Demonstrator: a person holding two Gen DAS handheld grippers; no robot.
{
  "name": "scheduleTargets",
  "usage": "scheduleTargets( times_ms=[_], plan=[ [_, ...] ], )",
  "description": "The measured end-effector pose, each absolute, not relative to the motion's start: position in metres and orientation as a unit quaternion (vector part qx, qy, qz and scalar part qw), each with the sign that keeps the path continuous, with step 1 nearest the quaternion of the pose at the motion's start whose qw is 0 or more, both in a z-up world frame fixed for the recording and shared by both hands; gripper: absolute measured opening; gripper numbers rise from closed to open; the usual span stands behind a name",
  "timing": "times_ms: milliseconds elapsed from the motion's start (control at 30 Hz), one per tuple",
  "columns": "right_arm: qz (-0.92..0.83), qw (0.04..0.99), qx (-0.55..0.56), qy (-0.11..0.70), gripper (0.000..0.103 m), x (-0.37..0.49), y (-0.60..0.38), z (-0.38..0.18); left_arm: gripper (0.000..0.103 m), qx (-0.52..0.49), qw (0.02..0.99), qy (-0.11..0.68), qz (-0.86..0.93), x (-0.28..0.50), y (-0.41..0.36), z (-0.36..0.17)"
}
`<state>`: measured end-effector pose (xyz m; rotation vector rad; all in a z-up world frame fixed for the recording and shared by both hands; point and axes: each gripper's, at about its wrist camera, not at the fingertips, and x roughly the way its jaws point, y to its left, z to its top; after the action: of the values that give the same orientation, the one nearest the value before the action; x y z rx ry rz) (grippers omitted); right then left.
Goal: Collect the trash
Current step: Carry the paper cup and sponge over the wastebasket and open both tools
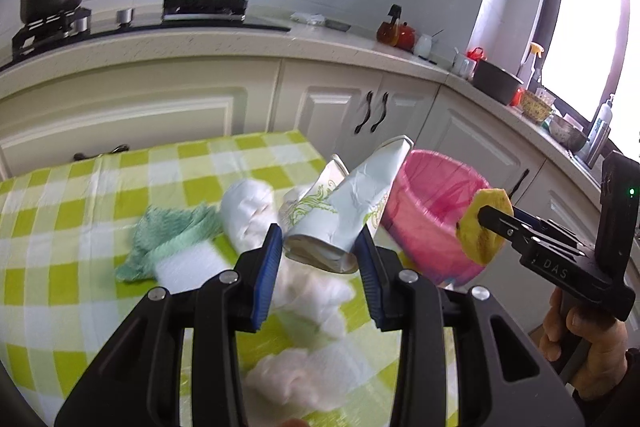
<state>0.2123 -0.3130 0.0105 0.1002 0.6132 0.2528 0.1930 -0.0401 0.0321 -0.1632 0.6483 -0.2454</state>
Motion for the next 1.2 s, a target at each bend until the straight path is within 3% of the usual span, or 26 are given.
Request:
scheduleTargets(
  times_ms=[333, 733, 833, 1033, 1200],
  plan=[
    [0.071, 0.957, 0.056, 0.276, 0.052, 0.246, -0.38, 0.028, 0.037, -0.063, 0.935, 0.31, -0.164, 0.248, -0.13, 0.053],
    [0.046, 0.957, 0.059, 0.282, 0.053, 0.276, -0.427, 0.02, 0.036, -0.058, 0.922, 0.331, -0.193, 0.292, -0.201, 0.042],
    [0.043, 0.957, 0.057, 0.282, 0.056, 0.279, -0.432, 0.017, 0.036, -0.051, 0.918, 0.342, -0.196, 0.302, -0.211, 0.034],
    [0.035, 0.955, 0.056, 0.289, 0.072, 0.278, -0.439, 0.01, 0.041, -0.061, 0.917, 0.345, -0.189, 0.301, -0.206, 0.026],
    [0.028, 0.954, 0.062, 0.291, 0.072, 0.273, -0.442, 0.007, 0.052, -0.085, 0.921, 0.339, -0.172, 0.289, -0.175, 0.027]
  ],
)
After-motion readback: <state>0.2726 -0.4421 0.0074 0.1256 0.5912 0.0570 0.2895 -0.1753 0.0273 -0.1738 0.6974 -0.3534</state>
